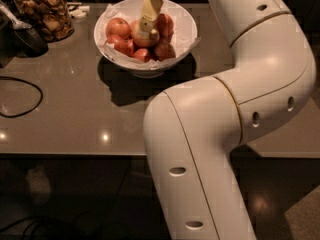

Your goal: Pick apple from white bowl

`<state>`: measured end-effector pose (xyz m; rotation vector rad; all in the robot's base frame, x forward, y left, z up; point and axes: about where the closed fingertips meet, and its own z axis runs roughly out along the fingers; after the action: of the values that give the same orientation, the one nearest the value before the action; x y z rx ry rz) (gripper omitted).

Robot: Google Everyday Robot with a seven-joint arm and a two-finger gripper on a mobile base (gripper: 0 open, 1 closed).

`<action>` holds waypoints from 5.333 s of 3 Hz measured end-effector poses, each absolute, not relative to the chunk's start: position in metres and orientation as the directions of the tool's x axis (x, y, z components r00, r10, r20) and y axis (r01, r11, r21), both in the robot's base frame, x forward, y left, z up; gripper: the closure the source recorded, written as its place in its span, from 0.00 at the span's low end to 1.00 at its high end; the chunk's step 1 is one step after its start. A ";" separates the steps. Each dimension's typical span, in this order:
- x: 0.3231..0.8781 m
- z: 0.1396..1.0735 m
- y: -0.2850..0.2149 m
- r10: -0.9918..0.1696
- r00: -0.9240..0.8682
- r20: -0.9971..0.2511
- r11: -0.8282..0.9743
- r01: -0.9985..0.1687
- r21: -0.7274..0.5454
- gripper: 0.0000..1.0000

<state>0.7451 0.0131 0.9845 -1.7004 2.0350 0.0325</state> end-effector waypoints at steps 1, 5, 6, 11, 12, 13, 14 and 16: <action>0.749 0.973 0.014 -0.920 -0.127 -0.371 0.235 -0.936 -0.263 0.15; 0.755 0.944 0.015 -0.914 -0.179 -0.363 0.265 -0.943 -0.202 0.31; 0.754 0.935 0.016 -0.908 -0.196 -0.370 0.274 -0.946 -0.173 0.32; 0.749 0.938 0.006 -0.889 -0.240 -0.390 0.313 -0.940 -0.134 0.38; 0.741 0.929 -0.012 -0.861 -0.303 -0.409 0.359 -0.931 -0.066 0.36; 0.734 0.920 -0.020 -0.838 -0.345 -0.422 0.384 -0.923 -0.009 0.37; 0.730 0.924 -0.017 -0.841 -0.329 -0.430 0.370 -0.929 -0.014 0.19; 0.732 0.935 -0.010 -0.835 -0.306 -0.458 0.365 -0.930 -0.043 0.00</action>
Offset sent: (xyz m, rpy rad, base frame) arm 0.0169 -0.0087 -0.0117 -0.0299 0.0860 -0.0351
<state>0.7316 -0.0098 0.9345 -1.5366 2.2283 0.3218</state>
